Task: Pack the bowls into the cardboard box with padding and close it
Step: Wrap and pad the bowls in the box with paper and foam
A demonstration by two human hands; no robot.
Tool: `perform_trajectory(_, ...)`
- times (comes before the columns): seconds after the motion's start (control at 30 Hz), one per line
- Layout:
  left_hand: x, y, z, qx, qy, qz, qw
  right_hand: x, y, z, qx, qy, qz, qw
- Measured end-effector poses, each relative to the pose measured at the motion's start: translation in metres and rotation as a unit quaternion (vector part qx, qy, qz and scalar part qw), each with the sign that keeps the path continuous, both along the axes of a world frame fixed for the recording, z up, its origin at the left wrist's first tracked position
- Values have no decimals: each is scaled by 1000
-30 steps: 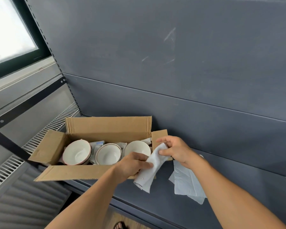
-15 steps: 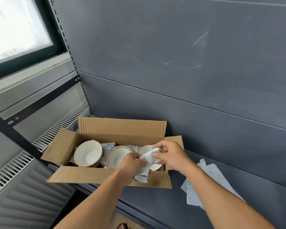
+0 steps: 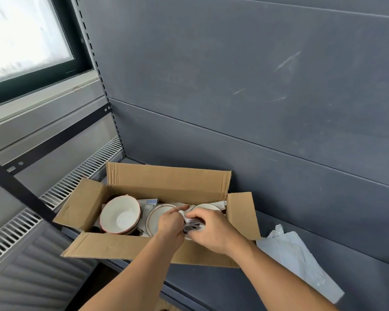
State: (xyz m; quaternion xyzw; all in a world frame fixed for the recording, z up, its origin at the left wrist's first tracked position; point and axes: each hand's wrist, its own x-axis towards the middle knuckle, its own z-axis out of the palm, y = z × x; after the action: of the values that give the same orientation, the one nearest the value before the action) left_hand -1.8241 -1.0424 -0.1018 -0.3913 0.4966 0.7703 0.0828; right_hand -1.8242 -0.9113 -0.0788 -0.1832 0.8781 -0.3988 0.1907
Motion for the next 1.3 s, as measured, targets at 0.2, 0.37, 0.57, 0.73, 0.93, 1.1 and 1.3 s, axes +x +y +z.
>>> perform_trajectory(0.2, -6, -1, 5, 30, -30, 19, 999, 3, -6, -13, 12, 56, -1, 998)
perform_trajectory(0.37, -8, -13, 4, 80, -21, -7, 997, -13, -2, -21, -21, 19, -61, 998)
perform_trajectory(0.57, -3, -28, 10, 117, -11, -75, 990, -38, 4, -24, -138, -121, -171, 968)
perform_trajectory(0.73, -1, -33, 7, 51, 10, -161, 986, -47, 4, -18, -241, -257, -211, 912)
perform_trajectory(0.93, -6, -31, -10, -21, 28, -140, 990, -58, 6, -20, -224, -327, -189, 899)
perform_trajectory(1.1, -17, -29, -20, -60, 30, -112, 992, -66, -6, -29, -262, -326, -237, 877)
perform_trajectory(1.3, -23, -35, -30, -51, 30, -104, 993, -78, -15, -42, -237, -307, -244, 889)
